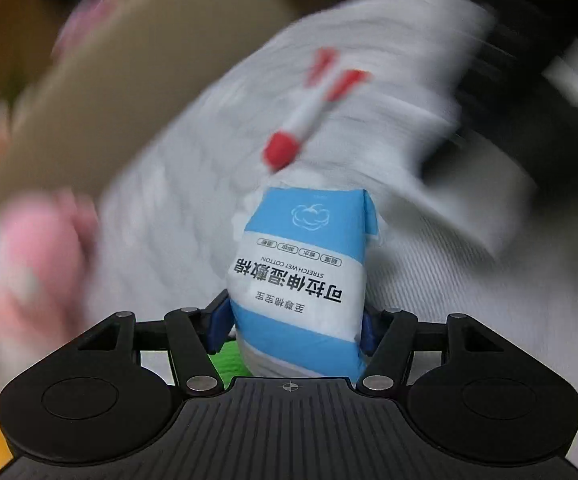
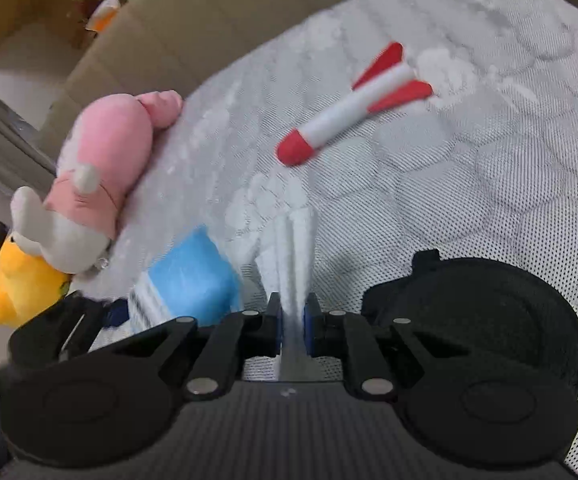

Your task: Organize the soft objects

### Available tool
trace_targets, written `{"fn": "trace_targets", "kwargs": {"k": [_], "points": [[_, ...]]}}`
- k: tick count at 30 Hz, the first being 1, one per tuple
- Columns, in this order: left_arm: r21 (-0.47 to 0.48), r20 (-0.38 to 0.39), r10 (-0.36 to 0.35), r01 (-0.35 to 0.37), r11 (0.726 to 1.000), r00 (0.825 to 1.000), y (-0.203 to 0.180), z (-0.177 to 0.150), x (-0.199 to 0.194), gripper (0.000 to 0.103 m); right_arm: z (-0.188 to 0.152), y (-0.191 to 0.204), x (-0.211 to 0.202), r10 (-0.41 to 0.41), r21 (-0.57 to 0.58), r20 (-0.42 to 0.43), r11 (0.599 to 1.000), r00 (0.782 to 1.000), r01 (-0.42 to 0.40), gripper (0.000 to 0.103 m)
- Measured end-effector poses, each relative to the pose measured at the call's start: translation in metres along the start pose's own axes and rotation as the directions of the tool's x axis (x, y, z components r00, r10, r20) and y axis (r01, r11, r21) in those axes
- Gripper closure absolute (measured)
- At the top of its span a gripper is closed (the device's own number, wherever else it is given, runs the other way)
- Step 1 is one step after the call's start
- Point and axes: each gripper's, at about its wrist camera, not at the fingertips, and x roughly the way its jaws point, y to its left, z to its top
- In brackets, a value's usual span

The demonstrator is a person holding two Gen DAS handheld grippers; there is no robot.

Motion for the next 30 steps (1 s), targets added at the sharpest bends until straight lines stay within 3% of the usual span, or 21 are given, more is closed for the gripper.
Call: {"fn": "trace_targets", "kwargs": {"k": [1, 3, 6, 8, 9, 11, 13, 15, 16, 18, 19, 21, 23, 24, 25, 27, 28, 30], "points": [[0.116, 0.008, 0.029, -0.03, 0.993, 1.0, -0.018, -0.006, -0.008, 0.038, 0.0, 0.002, -0.003, 0.039, 0.012, 0.003, 0.999, 0.999, -0.039, 0.089], [0.299, 0.031, 0.058, -0.064, 0.952, 0.998, -0.053, -0.019, -0.018, 0.037, 0.0, 0.006, -0.009, 0.117, 0.036, 0.009, 0.992, 0.993, -0.117, 0.09], [0.514, 0.084, 0.09, -0.12, 0.85, 0.992, -0.094, -0.037, -0.022, 0.037, -0.004, 0.013, -0.011, 0.225, 0.07, -0.004, 0.972, 0.974, -0.224, 0.09], [0.599, 0.136, 0.128, -0.185, 0.779, 0.982, -0.11, -0.043, -0.023, 0.035, -0.014, 0.02, -0.001, 0.218, 0.07, -0.063, 0.974, 0.974, -0.214, 0.09], [0.602, 0.136, 0.128, -0.184, 0.777, 0.982, -0.11, -0.043, -0.024, 0.035, -0.022, 0.021, 0.004, 0.17, 0.054, -0.099, 0.985, 0.98, -0.165, 0.09], [0.551, 0.101, 0.096, -0.136, 0.824, 0.99, -0.101, -0.038, -0.028, 0.028, -0.036, 0.02, 0.008, 0.059, 0.015, -0.14, 0.998, 0.988, -0.058, 0.09], [0.451, 0.063, 0.036, -0.061, 0.891, 0.997, -0.086, -0.033, -0.036, 0.022, -0.043, 0.016, 0.004, -0.019, -0.004, -0.142, 1.0, 0.99, 0.019, 0.09], [0.284, 0.03, -0.092, 0.08, 0.956, 0.995, -0.064, -0.026, -0.043, 0.012, -0.043, 0.014, -0.001, -0.043, 0.0, -0.135, 0.999, 0.99, 0.044, 0.09], [0.188, 0.023, -0.165, 0.157, 0.969, 0.986, -0.052, -0.022, -0.046, 0.008, -0.043, 0.014, -0.003, -0.045, 0.002, -0.135, 0.999, 0.99, 0.045, 0.09], [-0.012, 0.029, -0.308, 0.308, 0.951, 0.951, -0.026, -0.015, -0.045, 0.009, -0.046, 0.015, -0.003, -0.048, -0.007, -0.144, 0.999, 0.988, 0.048, 0.09], [-0.112, 0.044, -0.374, 0.377, 0.92, 0.926, -0.012, -0.014, -0.042, 0.009, -0.049, 0.017, -0.002, -0.052, -0.018, -0.149, 0.999, 0.987, 0.05, 0.09], [-0.3, 0.096, -0.491, 0.496, 0.815, 0.866, 0.016, -0.014, -0.033, 0.008, -0.054, 0.023, -0.003, -0.059, -0.05, -0.152, 0.997, 0.987, 0.051, 0.09], [-0.395, 0.118, -0.533, 0.532, 0.749, 0.838, 0.03, -0.018, -0.023, 0.007, -0.063, 0.027, -0.01, -0.054, -0.072, -0.149, 0.996, 0.987, 0.044, 0.09], [-0.396, 0.116, -0.536, 0.533, 0.747, 0.837, 0.03, -0.02, -0.021, 0.007, -0.066, 0.027, -0.016, -0.051, -0.069, -0.143, 0.997, 0.988, 0.041, 0.09], [-0.364, 0.108, -0.52, 0.52, 0.773, 0.847, 0.025, -0.02, -0.023, 0.008, -0.066, 0.026, -0.019, -0.047, -0.061, -0.135, 0.997, 0.99, 0.039, 0.09], [-0.28, 0.094, -0.473, 0.48, 0.832, 0.876, 0.014, -0.019, -0.03, 0.019, -0.065, 0.025, -0.022, -0.054, -0.053, -0.114, 0.997, 0.992, 0.048, 0.09], [-0.252, 0.094, -0.458, 0.466, 0.848, 0.884, 0.009, -0.016, -0.033, 0.021, -0.064, 0.025, -0.025, -0.061, -0.053, -0.095, 0.997, 0.994, 0.056, 0.09], [-0.253, 0.095, -0.45, 0.459, 0.852, 0.888, 0.009, -0.015, -0.033, 0.029, -0.059, 0.027, -0.029, -0.058, -0.061, -0.061, 0.997, 0.996, 0.054, 0.09]]}}
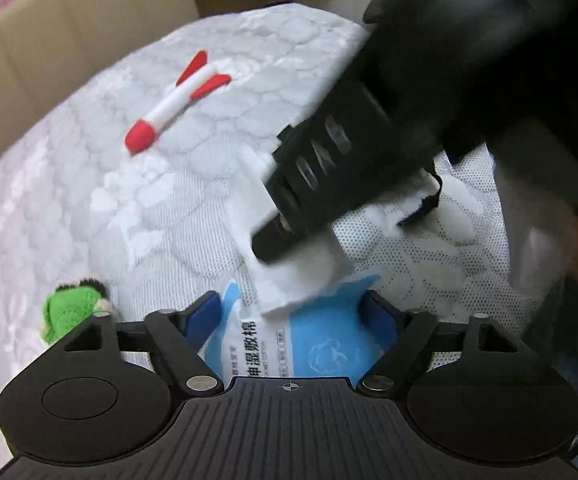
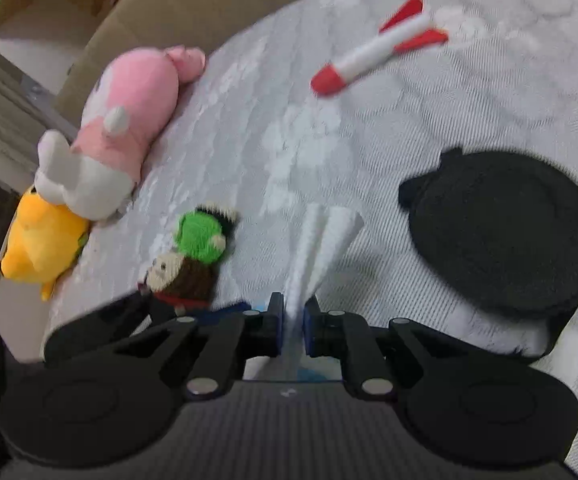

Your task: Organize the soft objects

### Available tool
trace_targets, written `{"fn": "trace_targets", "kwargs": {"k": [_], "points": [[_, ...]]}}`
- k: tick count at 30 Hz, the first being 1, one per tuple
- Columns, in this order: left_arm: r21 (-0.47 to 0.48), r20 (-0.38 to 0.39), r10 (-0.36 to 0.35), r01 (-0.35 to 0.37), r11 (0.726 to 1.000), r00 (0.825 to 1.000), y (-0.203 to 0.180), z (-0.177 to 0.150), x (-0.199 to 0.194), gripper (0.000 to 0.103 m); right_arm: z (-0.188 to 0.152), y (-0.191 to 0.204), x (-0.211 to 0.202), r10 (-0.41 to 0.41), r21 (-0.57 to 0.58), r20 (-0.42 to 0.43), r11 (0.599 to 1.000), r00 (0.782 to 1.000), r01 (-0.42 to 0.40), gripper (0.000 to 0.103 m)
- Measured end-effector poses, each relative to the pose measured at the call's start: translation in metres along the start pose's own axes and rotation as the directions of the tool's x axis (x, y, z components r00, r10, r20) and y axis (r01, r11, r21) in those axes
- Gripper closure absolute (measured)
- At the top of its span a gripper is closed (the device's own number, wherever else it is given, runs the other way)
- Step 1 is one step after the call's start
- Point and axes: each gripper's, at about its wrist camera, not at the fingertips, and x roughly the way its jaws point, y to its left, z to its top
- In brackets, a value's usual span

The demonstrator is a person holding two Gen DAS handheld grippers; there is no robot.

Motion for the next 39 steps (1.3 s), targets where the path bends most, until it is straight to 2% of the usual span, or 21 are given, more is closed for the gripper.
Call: {"fn": "trace_targets", "kwargs": {"k": [2, 5, 9, 12, 16, 20, 23, 25, 28, 29, 31, 32, 33, 35, 36, 39], "points": [[-0.013, 0.0, 0.014, -0.014, 1.0, 1.0, 0.004, 0.0, 0.001, 0.031, 0.006, 0.003, -0.007, 0.019, -0.018, 0.025, 1.0, 1.0, -0.019, 0.09], [-0.002, -0.005, 0.088, -0.088, 0.996, 0.996, 0.011, -0.003, 0.003, 0.036, 0.014, 0.009, -0.013, 0.043, -0.061, 0.029, 0.997, 0.999, -0.041, 0.09], [0.063, 0.0, 0.218, -0.218, 0.974, 0.976, 0.015, -0.007, 0.01, 0.036, 0.016, 0.018, -0.002, 0.079, -0.127, -0.037, 0.988, 0.996, -0.083, 0.09], [0.094, -0.006, 0.274, -0.272, 0.958, 0.962, 0.018, -0.01, 0.015, 0.037, 0.01, 0.021, 0.017, 0.092, -0.124, -0.112, 0.987, 0.989, -0.106, 0.09], [0.155, -0.011, 0.297, -0.292, 0.944, 0.955, 0.014, -0.002, 0.04, 0.036, 0.006, 0.019, 0.03, 0.011, -0.141, -0.129, 0.99, 0.992, -0.029, 0.09], [0.141, -0.014, 0.302, -0.297, 0.944, 0.953, 0.018, -0.006, 0.048, 0.035, 0.008, 0.013, 0.031, -0.075, -0.154, -0.107, 0.986, 0.991, 0.058, 0.09], [0.142, -0.016, 0.32, -0.315, 0.938, 0.947, 0.019, -0.008, 0.05, 0.035, 0.013, 0.007, 0.025, -0.071, -0.117, -0.088, 0.991, 0.994, 0.06, 0.09], [0.152, -0.007, 0.361, -0.356, 0.922, 0.932, 0.019, -0.008, 0.047, 0.034, 0.019, 0.006, 0.017, -0.054, -0.106, -0.063, 0.993, 0.997, 0.048, 0.09], [0.143, 0.024, 0.456, -0.455, 0.879, 0.89, 0.025, -0.009, 0.046, 0.027, 0.036, -0.001, -0.003, -0.043, -0.115, 0.005, 0.992, 0.999, 0.043, 0.09], [0.111, 0.031, 0.476, -0.476, 0.872, 0.879, 0.031, -0.007, 0.046, 0.023, 0.042, -0.005, -0.011, -0.045, -0.122, 0.029, 0.991, 0.999, 0.048, 0.09], [0.02, 0.041, 0.502, -0.503, 0.864, 0.864, 0.046, -0.003, 0.043, 0.021, 0.055, -0.019, -0.026, -0.079, -0.13, 0.075, 0.988, 0.994, 0.088, 0.09], [-0.047, 0.045, 0.497, -0.495, 0.868, 0.867, 0.055, -0.001, 0.039, 0.016, 0.059, -0.029, -0.031, -0.104, -0.129, 0.09, 0.985, 0.991, 0.115, 0.09], [-0.127, 0.051, 0.473, -0.464, 0.877, 0.88, 0.064, 0.001, 0.033, 0.014, 0.063, -0.041, -0.036, -0.131, -0.125, 0.1, 0.982, 0.986, 0.143, 0.09], [-0.306, 0.085, 0.382, -0.341, 0.889, 0.92, 0.08, 0.004, 0.016, 0.01, 0.066, -0.065, -0.041, -0.185, -0.081, 0.108, 0.978, 0.977, 0.194, 0.09], [-0.392, 0.11, 0.334, -0.268, 0.88, 0.936, 0.088, 0.005, 0.008, 0.01, 0.066, -0.078, -0.041, -0.205, -0.034, 0.098, 0.977, 0.974, 0.209, 0.09], [-0.495, 0.093, 0.175, -0.108, 0.862, 0.98, 0.076, 0.015, 0.024, 0.009, 0.07, -0.104, -0.032, -0.216, 0.067, 0.048, 0.975, 0.975, 0.213, 0.09]]}}
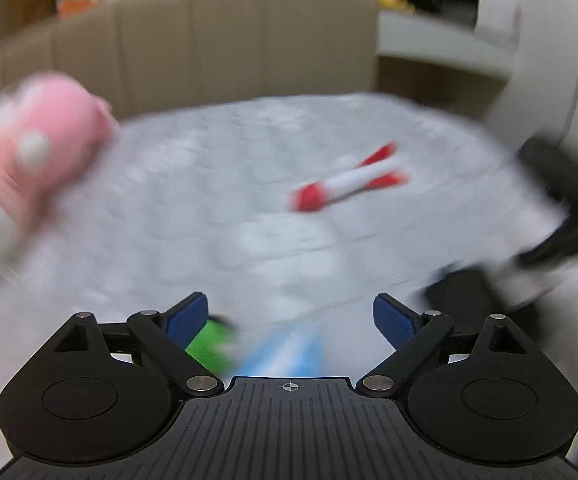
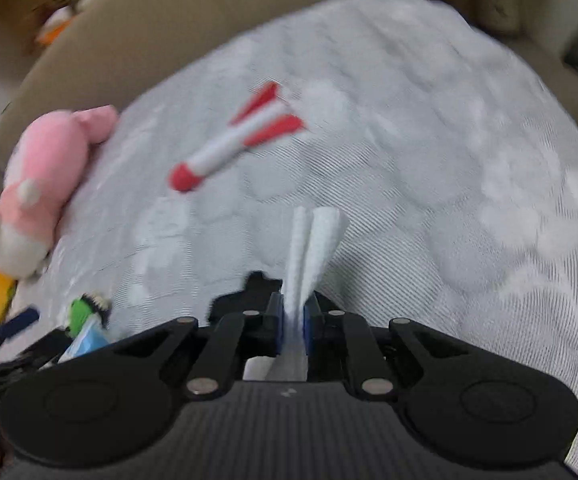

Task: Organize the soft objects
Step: 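Release the packet and grasp the black lid with the left gripper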

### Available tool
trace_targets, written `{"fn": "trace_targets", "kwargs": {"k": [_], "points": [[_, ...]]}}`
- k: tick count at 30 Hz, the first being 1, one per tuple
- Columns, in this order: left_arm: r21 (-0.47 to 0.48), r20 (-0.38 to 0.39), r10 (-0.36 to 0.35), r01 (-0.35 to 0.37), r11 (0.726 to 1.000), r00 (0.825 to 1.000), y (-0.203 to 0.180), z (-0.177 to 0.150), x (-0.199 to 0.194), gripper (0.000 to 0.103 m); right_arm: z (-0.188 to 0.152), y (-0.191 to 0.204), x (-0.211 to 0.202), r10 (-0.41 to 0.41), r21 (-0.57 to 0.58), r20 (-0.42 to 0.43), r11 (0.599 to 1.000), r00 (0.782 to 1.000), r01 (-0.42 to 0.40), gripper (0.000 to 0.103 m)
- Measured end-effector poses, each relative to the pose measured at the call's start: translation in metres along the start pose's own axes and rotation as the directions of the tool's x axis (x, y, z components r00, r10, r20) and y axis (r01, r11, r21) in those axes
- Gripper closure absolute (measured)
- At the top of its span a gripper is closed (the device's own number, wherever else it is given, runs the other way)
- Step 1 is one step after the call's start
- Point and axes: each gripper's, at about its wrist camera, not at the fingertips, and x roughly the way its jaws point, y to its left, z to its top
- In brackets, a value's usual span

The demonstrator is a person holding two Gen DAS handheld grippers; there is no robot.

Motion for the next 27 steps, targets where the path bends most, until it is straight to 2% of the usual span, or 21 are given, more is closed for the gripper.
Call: {"fn": "trace_targets", "kwargs": {"k": [2, 4, 6, 9, 10, 12, 14, 15, 16, 18, 19, 21, 23, 25, 27], "points": [[-0.076, -0.067, -0.091, 0.086, 0.993, 0.994, -0.015, -0.002, 0.013, 0.009, 0.002, -0.001, 0.006, -0.016, 0.005, -0.013, 1.0, 1.0, 0.016, 0.09], [-0.156, -0.127, -0.186, 0.165, 0.974, 0.974, -0.03, -0.004, 0.026, 0.008, 0.002, -0.001, 0.005, -0.013, 0.001, -0.004, 1.0, 1.0, 0.013, 0.09], [-0.24, -0.178, -0.282, 0.236, 0.941, 0.943, -0.045, -0.005, 0.039, 0.008, 0.001, -0.001, -0.001, -0.013, 0.001, 0.031, 1.0, 0.999, 0.013, 0.09], [-0.369, -0.235, -0.426, 0.325, 0.871, 0.873, -0.068, -0.008, 0.059, 0.008, -0.002, -0.006, -0.015, -0.033, 0.005, 0.088, 0.999, 0.996, 0.033, 0.09], [-0.411, -0.236, -0.456, 0.338, 0.847, 0.858, -0.073, -0.008, 0.066, 0.008, -0.002, -0.007, -0.016, -0.06, -0.001, 0.097, 0.998, 0.993, 0.061, 0.09], [-0.492, -0.22, -0.496, 0.344, 0.8, 0.84, -0.078, -0.007, 0.082, 0.008, 0.002, -0.009, -0.004, -0.149, -0.018, 0.078, 0.988, 0.986, 0.15, 0.09], [-0.566, -0.195, -0.517, 0.335, 0.754, 0.834, -0.075, -0.008, 0.092, 0.008, 0.005, -0.016, 0.009, -0.23, -0.025, 0.045, 0.973, 0.972, 0.231, 0.09], [-0.597, -0.177, -0.528, 0.336, 0.728, 0.831, -0.071, -0.009, 0.095, 0.008, 0.006, -0.021, 0.015, -0.228, -0.011, 0.016, 0.974, 0.974, 0.228, 0.09], [-0.617, -0.165, -0.54, 0.341, 0.709, 0.825, -0.066, -0.01, 0.096, 0.008, 0.005, -0.026, 0.021, -0.191, 0.023, -0.025, 0.981, 0.981, 0.191, 0.09], [-0.637, -0.158, -0.561, 0.35, 0.687, 0.813, -0.056, -0.013, 0.095, 0.008, 0.002, -0.027, 0.028, -0.115, 0.051, -0.082, 0.991, 0.99, 0.12, 0.09], [-0.634, -0.165, -0.561, 0.348, 0.69, 0.811, -0.049, -0.014, 0.093, 0.008, 0.0, -0.025, 0.03, -0.078, 0.056, -0.105, 0.995, 0.991, 0.084, 0.09], [-0.602, -0.193, -0.524, 0.321, 0.731, 0.83, -0.032, -0.012, 0.085, 0.008, -0.005, -0.014, 0.032, -0.006, 0.035, -0.134, 0.999, 0.991, 0.011, 0.09], [-0.522, -0.253, -0.445, 0.266, 0.81, 0.859, -0.015, -0.011, 0.074, 0.008, -0.011, 0.001, 0.033, 0.069, 0.006, -0.16, 0.998, 0.985, -0.068, 0.09], [-0.399, -0.32, -0.334, 0.193, 0.896, 0.887, 0.001, -0.009, 0.065, 0.008, -0.021, 0.017, 0.036, 0.166, 0.007, -0.216, 0.986, 0.962, -0.169, 0.09], [-0.301, -0.384, -0.235, 0.12, 0.946, 0.893, 0.011, -0.011, 0.055, 0.008, -0.03, 0.038, 0.036, 0.18, -0.034, -0.227, 0.981, 0.957, -0.192, 0.09]]}}
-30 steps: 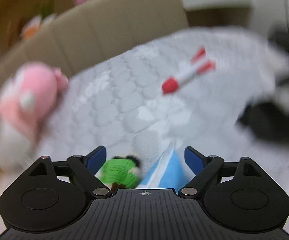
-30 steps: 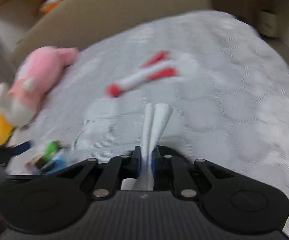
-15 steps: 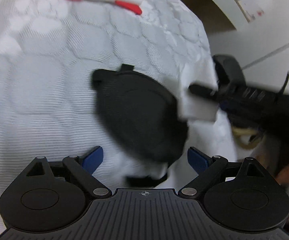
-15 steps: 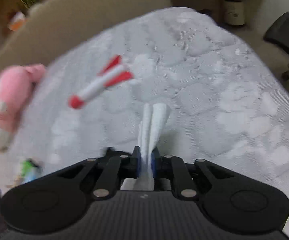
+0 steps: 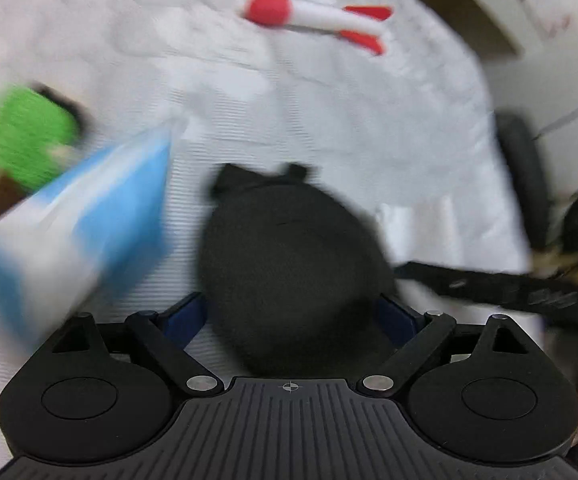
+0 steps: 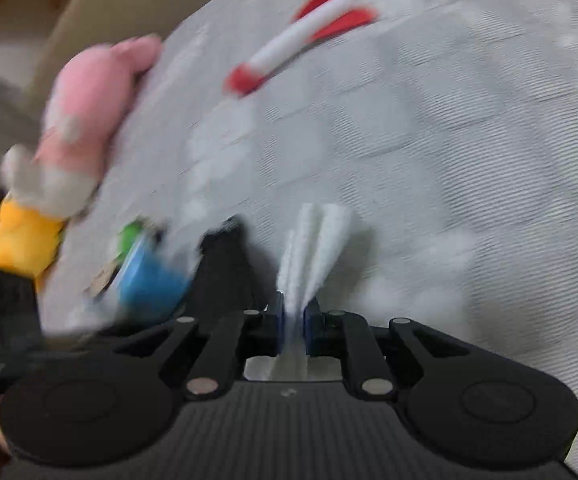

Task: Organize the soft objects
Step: 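Release the packet and grasp the black lid with the left gripper, then hold the black lid in the left gripper while the right gripper wipes it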

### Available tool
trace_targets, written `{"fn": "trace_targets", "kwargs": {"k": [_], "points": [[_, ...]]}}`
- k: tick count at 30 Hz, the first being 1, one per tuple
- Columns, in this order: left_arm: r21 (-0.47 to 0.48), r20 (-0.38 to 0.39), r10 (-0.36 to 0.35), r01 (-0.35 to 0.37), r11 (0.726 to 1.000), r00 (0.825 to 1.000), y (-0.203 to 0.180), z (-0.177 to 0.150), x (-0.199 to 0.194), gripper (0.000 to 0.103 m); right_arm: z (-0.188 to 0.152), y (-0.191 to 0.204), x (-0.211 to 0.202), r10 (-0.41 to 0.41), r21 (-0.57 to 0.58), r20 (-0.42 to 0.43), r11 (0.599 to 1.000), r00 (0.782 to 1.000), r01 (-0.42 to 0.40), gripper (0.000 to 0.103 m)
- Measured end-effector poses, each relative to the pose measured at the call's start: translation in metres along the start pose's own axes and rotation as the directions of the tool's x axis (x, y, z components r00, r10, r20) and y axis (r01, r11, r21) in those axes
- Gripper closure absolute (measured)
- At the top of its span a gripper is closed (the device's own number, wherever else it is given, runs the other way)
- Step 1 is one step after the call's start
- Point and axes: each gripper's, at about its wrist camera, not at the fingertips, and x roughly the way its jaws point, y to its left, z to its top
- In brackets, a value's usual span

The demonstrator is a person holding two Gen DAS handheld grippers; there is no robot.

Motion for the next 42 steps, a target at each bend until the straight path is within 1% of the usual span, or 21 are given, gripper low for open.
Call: {"fn": "trace_targets", "kwargs": {"k": [2, 3, 4, 5, 7, 9, 10, 12, 15, 18, 20, 21, 23, 25, 27, 28, 30, 32, 36, 40, 42], "points": [[0.061, -0.034, 0.112, -0.11, 0.992, 0.993, 0.001, -0.008, -0.008, 0.008, -0.008, 0.027, -0.001, -0.106, -0.138, 0.08, 0.984, 0.991, 0.116, 0.09], [0.074, -0.044, 0.128, -0.125, 0.989, 0.991, 0.0, -0.012, -0.009, 0.008, -0.011, 0.041, -0.005, -0.157, -0.209, 0.152, 0.96, 0.976, 0.187, 0.09], [0.076, -0.05, 0.119, -0.115, 0.99, 0.992, 0.0, -0.014, -0.009, 0.008, -0.014, 0.052, -0.01, -0.173, -0.26, 0.214, 0.939, 0.961, 0.226, 0.09], [0.078, -0.056, 0.11, -0.106, 0.991, 0.992, -0.001, -0.016, -0.009, 0.007, -0.015, 0.058, -0.016, -0.113, -0.277, 0.237, 0.944, 0.965, 0.179, 0.09], [0.082, -0.068, 0.093, -0.087, 0.993, 0.993, -0.003, -0.021, -0.009, 0.005, -0.009, 0.061, -0.019, 0.082, -0.244, 0.178, 0.969, 0.981, -0.037, 0.09], [0.085, -0.08, 0.075, -0.068, 0.994, 0.994, -0.004, -0.025, -0.008, 0.004, -0.003, 0.061, -0.004, 0.139, -0.212, 0.114, 0.971, 0.984, -0.113, 0.09], [0.086, -0.086, 0.066, -0.059, 0.995, 0.994, -0.005, -0.028, -0.008, 0.004, -0.001, 0.062, 0.005, 0.142, -0.205, 0.082, 0.971, 0.986, -0.123, 0.09], [0.089, -0.098, 0.049, -0.04, 0.995, 0.994, -0.007, -0.032, -0.008, 0.003, 0.0, 0.063, 0.029, 0.044, -0.236, 0.023, 0.971, 0.999, -0.037, 0.09], [0.072, -0.103, 0.018, -0.011, 0.997, 0.995, -0.005, -0.034, -0.009, 0.001, -0.001, 0.059, 0.046, -0.062, -0.254, -0.003, 0.966, 0.998, 0.059, 0.093], [0.033, -0.101, -0.01, 0.013, 0.999, 0.995, 0.002, -0.031, -0.009, 0.0, 0.003, 0.056, 0.038, -0.164, -0.257, 0.096, 0.949, 0.982, 0.183, 0.091], [0.019, -0.097, -0.018, 0.02, 1.0, 0.995, 0.005, -0.027, -0.007, 0.0, 0.001, 0.059, 0.033, -0.259, -0.296, 0.178, 0.906, 0.949, 0.303, 0.091], [0.021, -0.092, -0.014, 0.016, 1.0, 0.996, 0.006, -0.025, -0.007, 0.0, 0.001, 0.059, 0.031, -0.279, -0.299, 0.199, 0.896, 0.94, 0.329, 0.091], [0.036, -0.075, 0.01, -0.007, 0.999, 0.997, 0.007, -0.022, -0.01, 0.0, 0.002, 0.054, 0.027, -0.209, -0.251, 0.16, 0.937, 0.965, 0.244, 0.091], [0.049, -0.047, 0.062, -0.06, 0.997, 0.997, 0.012, -0.022, -0.014, 0.0, -0.001, 0.052, 0.022, -0.089, -0.195, 0.1, 0.975, 0.991, 0.107, 0.091], [0.025, -0.028, 0.095, -0.094, 0.995, 0.995, 0.018, -0.018, -0.017, 0.0, -0.011, 0.055, 0.02, 0.023, -0.151, 0.021, 0.988, 1.0, -0.019, 0.089], [0.001, -0.026, 0.095, -0.095, 0.996, 0.995, 0.022, -0.016, -0.018, 0.0, -0.015, 0.057, 0.021, 0.038, -0.138, -0.02, 0.99, 0.999, -0.041, 0.089], [-0.045, -0.024, 0.088, -0.089, 0.995, 0.996, 0.031, -0.013, -0.02, 0.0, -0.024, 0.064, 0.026, -0.021, -0.171, -0.079, 0.985, 0.997, 0.007, 0.089], [-0.085, -0.028, 0.066, -0.068, 0.994, 0.997, 0.039, -0.011, -0.021, 0.0, -0.029, 0.069, 0.027, -0.115, -0.234, -0.073, 0.968, 0.991, 0.095, 0.089], [-0.101, -0.027, 0.042, -0.045, 0.994, 0.999, 0.041, -0.01, -0.022, 0.0, -0.02, 0.061, 0.021, -0.214, -0.209, 0.019, 0.954, 0.977, 0.213, 0.089], [-0.083, -0.002, -0.009, 0.009, 0.996, 1.0, 0.034, -0.011, -0.024, 0.0, -0.012, 0.053, 0.011, -0.34, -0.201, 0.166, 0.907, 0.925, 0.37, 0.089], [-0.086, 0.026, -0.081, 0.083, 0.993, 0.996, 0.034, -0.011, -0.031, 0.0, -0.008, 0.044, 0.008, -0.371, -0.176, 0.188, 0.898, 0.91, 0.402, 0.089]]}}
